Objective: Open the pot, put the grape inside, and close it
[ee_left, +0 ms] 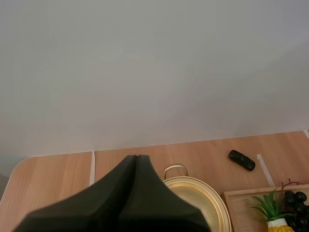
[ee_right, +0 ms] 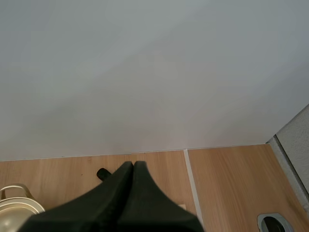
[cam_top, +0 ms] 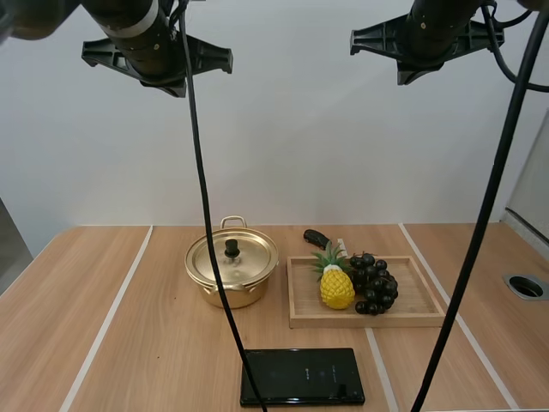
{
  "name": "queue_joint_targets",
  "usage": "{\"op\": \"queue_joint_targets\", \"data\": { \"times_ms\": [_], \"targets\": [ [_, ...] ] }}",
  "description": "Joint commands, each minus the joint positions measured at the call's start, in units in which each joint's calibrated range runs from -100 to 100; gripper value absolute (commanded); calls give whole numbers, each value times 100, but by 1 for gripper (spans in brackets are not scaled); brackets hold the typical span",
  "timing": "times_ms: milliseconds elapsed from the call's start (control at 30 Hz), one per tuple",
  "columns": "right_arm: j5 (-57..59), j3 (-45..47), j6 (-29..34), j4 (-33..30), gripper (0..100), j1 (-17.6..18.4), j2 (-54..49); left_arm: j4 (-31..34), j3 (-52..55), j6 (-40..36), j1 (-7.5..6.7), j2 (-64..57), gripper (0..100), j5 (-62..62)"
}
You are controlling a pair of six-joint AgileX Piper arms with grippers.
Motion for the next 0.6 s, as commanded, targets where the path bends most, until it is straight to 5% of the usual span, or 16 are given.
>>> {"op": "queue_joint_targets", "data": {
  "times_ms": [0, 567],
  "targets": [
    [0, 11, 1, -74, 0, -14, 51, 17, -50, 25, -16, 179, 0, 171],
    [0, 2485, 1, -71, 0, -14, 120, -157, 462, 365, -16, 360, 0, 645]
  ]
}}
